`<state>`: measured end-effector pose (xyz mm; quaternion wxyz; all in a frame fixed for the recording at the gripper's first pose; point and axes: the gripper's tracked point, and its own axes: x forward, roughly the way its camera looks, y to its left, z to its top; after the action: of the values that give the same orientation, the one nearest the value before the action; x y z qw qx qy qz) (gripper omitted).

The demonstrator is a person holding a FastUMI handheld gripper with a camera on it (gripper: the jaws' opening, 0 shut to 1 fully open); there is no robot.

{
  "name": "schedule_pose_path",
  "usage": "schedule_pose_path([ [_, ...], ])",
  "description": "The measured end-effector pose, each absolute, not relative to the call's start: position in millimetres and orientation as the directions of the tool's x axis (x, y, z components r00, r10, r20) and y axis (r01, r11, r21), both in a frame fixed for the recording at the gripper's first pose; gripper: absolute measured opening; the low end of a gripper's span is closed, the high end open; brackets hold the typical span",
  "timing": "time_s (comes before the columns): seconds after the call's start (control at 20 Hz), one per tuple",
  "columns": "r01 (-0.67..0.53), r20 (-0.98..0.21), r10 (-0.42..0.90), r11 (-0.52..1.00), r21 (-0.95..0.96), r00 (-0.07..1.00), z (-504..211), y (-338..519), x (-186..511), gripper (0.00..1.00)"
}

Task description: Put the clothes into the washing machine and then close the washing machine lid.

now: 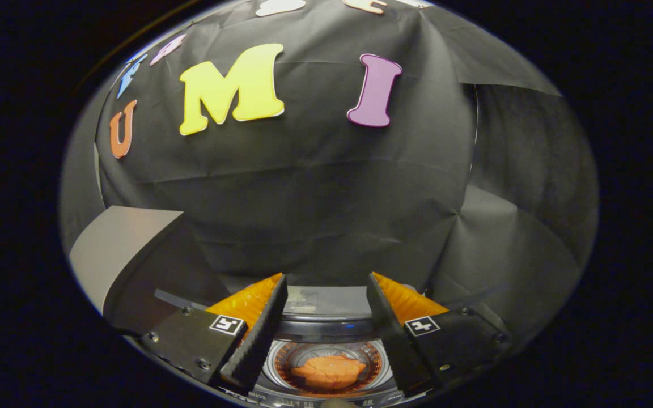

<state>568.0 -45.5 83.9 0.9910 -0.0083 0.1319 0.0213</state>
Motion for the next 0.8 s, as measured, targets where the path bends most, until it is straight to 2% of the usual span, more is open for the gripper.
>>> schedule_pose_path([
  [0.8,-0.072,-0.327,0.058,0.997,-0.030,0.943,28.6,-53.9,524.4,0.89],
])
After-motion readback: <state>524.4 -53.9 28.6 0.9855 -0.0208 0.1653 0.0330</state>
